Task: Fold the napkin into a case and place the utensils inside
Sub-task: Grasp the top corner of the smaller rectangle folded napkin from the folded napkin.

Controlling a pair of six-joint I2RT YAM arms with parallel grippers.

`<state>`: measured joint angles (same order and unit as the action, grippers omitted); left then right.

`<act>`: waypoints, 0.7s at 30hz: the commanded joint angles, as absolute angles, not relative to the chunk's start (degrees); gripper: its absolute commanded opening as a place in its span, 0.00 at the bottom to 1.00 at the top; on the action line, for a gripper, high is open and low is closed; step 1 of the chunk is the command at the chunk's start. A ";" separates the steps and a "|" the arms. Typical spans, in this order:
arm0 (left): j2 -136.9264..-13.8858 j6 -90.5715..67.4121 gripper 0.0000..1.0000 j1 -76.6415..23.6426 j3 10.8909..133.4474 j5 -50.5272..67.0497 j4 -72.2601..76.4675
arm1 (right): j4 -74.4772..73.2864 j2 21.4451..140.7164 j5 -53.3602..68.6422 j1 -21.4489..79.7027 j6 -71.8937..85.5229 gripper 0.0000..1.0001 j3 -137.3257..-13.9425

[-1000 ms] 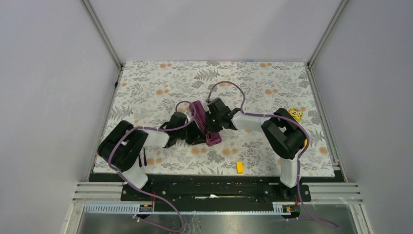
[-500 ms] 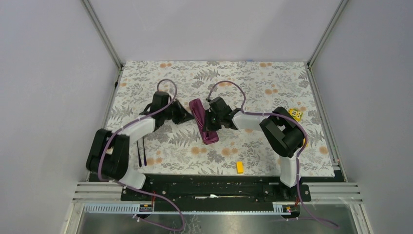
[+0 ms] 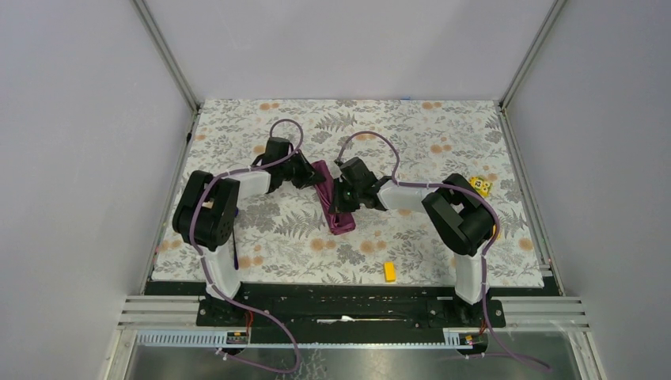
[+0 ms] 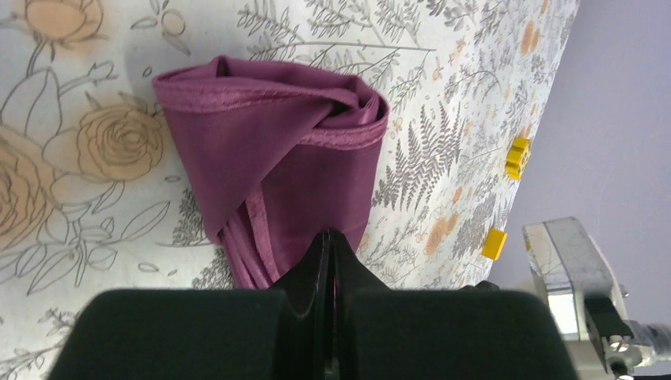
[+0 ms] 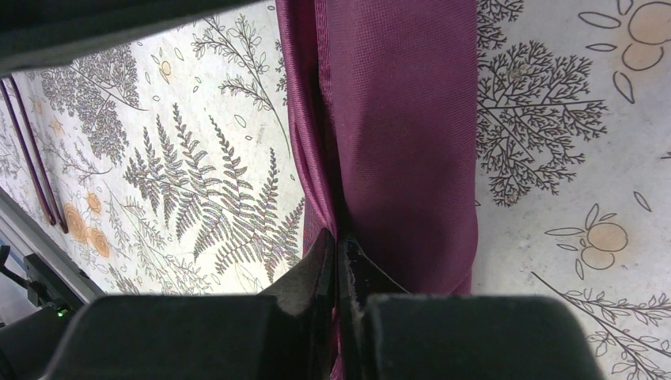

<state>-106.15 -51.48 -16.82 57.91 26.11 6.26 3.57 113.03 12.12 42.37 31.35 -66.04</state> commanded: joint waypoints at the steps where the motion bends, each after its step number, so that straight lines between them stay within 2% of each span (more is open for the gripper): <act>1: -107.64 -51.51 0.00 -16.96 60.71 25.32 11.14 | -3.26 115.75 9.75 42.30 28.80 0.05 -63.36; 11: -113.43 -47.20 0.00 -16.87 64.95 20.89 7.30 | -2.90 115.45 10.61 42.30 28.64 0.07 -63.18; 16: -114.51 -44.36 0.00 -16.81 64.76 17.98 2.91 | -5.71 112.33 14.16 42.30 28.19 0.25 -65.05; 21: -114.70 -43.01 0.00 -16.57 63.93 17.15 1.67 | -10.07 105.60 19.43 41.78 26.38 0.54 -69.56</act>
<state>-113.73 -46.61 -16.95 63.64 22.13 4.80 -0.51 110.96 15.27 42.26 29.65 -66.50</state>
